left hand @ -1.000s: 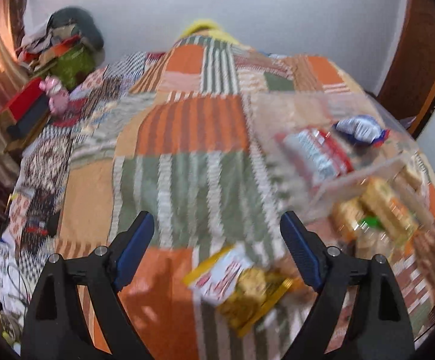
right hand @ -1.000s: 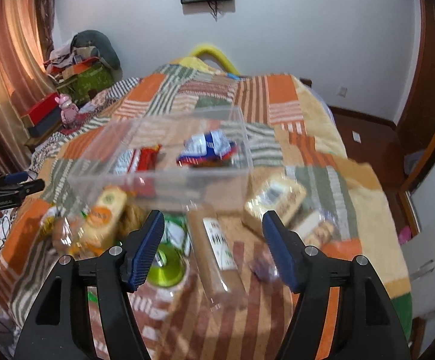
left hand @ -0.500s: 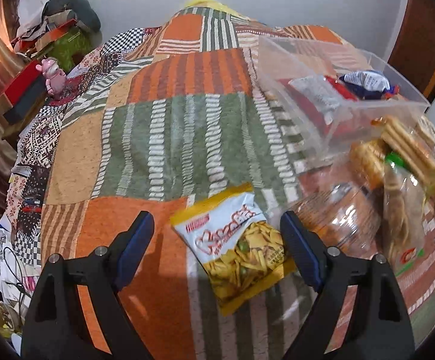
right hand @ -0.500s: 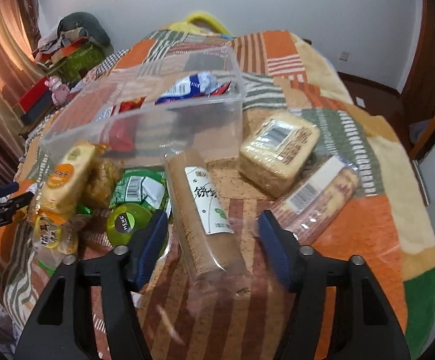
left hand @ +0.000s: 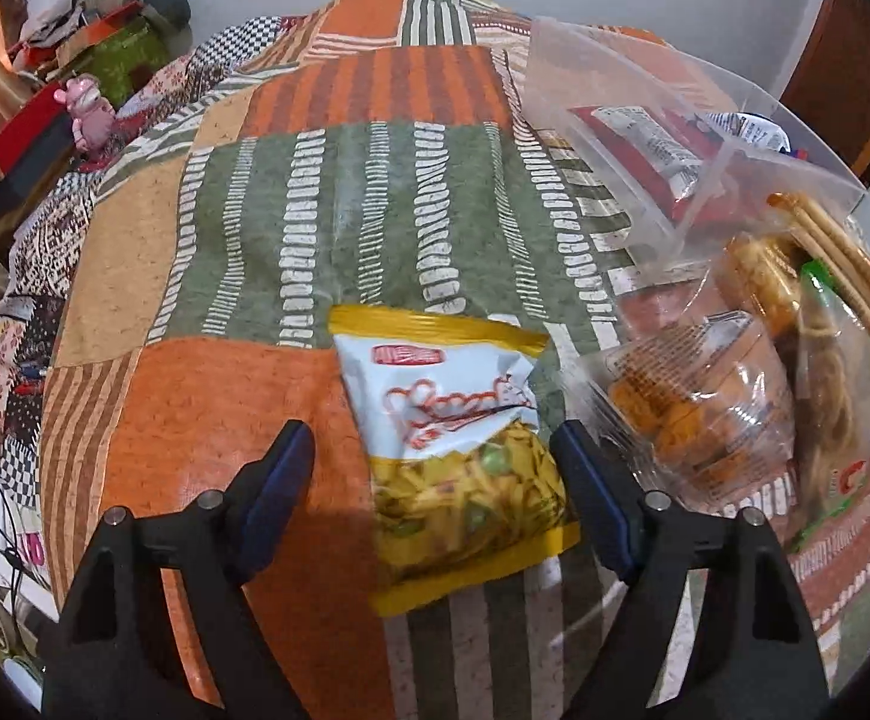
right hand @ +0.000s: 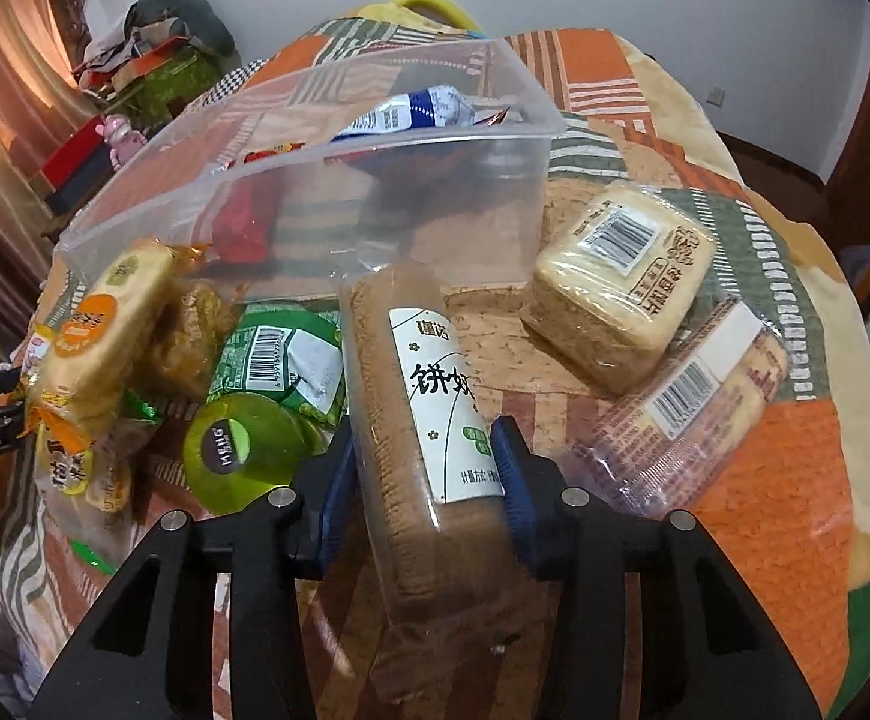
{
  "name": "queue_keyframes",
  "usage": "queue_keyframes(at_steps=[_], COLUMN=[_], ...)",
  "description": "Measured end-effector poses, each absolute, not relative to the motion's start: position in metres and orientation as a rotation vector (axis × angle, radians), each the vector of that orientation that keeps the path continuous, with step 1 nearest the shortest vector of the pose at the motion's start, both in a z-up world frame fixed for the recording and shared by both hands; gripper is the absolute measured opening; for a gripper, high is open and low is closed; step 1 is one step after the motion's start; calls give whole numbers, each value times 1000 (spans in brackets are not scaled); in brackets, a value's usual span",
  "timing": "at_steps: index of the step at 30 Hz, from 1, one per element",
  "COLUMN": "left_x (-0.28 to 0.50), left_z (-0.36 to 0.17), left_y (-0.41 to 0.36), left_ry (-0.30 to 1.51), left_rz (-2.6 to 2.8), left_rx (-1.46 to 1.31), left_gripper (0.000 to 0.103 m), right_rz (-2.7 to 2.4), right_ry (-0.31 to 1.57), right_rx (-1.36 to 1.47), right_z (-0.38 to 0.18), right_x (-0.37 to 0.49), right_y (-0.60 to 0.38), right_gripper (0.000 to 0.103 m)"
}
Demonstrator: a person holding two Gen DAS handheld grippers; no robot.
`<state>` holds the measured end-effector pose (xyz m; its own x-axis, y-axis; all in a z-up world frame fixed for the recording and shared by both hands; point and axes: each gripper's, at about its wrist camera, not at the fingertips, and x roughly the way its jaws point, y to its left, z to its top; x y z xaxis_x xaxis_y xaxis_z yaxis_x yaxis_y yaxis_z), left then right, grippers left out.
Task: Organize snacks
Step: 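Grasp the yellow snack bag with left tool while right tool grasps the cracker roll, then lower the yellow bag and cracker roll into the clear box, opening both tools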
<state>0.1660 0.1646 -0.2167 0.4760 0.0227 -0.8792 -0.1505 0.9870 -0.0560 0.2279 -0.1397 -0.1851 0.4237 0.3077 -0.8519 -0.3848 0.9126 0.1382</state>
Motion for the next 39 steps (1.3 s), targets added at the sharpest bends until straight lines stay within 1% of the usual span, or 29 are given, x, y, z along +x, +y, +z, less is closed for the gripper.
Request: queue_keyframes(at_steps=[1,2,4,5,7,12,13,14,25,32,39], left_x=[166,165,165,163,161,159,159,157,157,170,195], left_z=[-216,-215,-212,-211,-209,-201,-199,-196,-149,-115,-96], left_y=[164,165,166,168,171,175,176,176,172,159,144], left_ry=[1064,1058,1054,1051,1045,1021,1014,1007,887,803,761], left_rz=[105,108,123,125,135,143,145,141,119,90,61], left_rx=[-133,-135,-124,-128,-140,-153,-151,-152,-174,-167,-156], left_gripper=[75,68,57,54,46,40,37,35,35,35,35], right_rz=[431,429,428,427,417,418,419,420,418,410,429], right_ry=[1046,1043,1036,1031,1025,1015,1010,1004,898,839,784], right_rx=[-89,-97,-109,-109,-93,-58,-53,-49,-24,-3,-2], right_z=[-186,-186,-185,-185,-184,-179,-177,-175,-137,-117,-100], right_x=[228,228,226,226,225,220,218,216,204,214,227], right_y=[-139,-137,-135,-135,-138,-142,-143,-143,-152,-151,-138], right_gripper=[41,40,38,35,34,32,32,32,32,32,33])
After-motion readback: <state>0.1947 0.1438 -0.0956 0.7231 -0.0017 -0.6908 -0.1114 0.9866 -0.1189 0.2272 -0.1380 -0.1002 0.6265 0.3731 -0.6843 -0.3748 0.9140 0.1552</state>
